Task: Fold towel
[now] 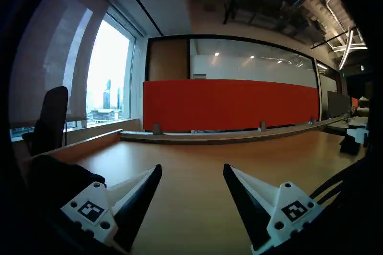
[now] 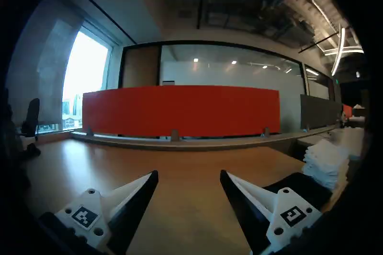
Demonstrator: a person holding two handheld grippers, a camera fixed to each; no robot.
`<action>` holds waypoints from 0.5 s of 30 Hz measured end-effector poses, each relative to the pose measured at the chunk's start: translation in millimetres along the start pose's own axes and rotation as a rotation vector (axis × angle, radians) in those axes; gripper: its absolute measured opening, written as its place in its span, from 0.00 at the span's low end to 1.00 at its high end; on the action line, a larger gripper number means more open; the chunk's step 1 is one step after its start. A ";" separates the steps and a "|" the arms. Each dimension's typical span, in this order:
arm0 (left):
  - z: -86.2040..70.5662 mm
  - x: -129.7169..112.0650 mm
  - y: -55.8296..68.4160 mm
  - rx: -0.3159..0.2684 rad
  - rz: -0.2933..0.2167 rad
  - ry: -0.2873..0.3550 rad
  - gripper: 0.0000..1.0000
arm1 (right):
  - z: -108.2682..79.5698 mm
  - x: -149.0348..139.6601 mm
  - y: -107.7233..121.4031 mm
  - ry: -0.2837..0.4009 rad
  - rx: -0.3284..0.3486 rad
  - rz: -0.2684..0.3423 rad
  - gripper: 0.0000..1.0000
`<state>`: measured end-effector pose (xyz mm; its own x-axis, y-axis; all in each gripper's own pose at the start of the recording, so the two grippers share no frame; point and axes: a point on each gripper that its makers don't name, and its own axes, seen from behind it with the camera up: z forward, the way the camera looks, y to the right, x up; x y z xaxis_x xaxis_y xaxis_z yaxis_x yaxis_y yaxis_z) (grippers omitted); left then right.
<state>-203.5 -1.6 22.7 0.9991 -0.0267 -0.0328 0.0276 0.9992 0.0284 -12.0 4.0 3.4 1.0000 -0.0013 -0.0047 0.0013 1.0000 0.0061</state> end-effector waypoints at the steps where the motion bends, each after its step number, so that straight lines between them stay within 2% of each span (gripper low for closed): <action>1: 0.0 0.2 0.0 0.000 0.000 0.000 0.95 | 0.0 0.0 0.0 0.000 0.000 0.000 1.00; 15: -1.2 2.6 -0.3 0.000 0.000 -0.001 0.95 | 0.1 -0.2 -0.1 0.000 0.000 0.000 1.00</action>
<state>-200.9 -2.0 21.4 0.9991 -0.0263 -0.0318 0.0272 0.9992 0.0284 -12.2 3.9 3.4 1.0000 -0.0009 -0.0044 0.0009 1.0000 0.0061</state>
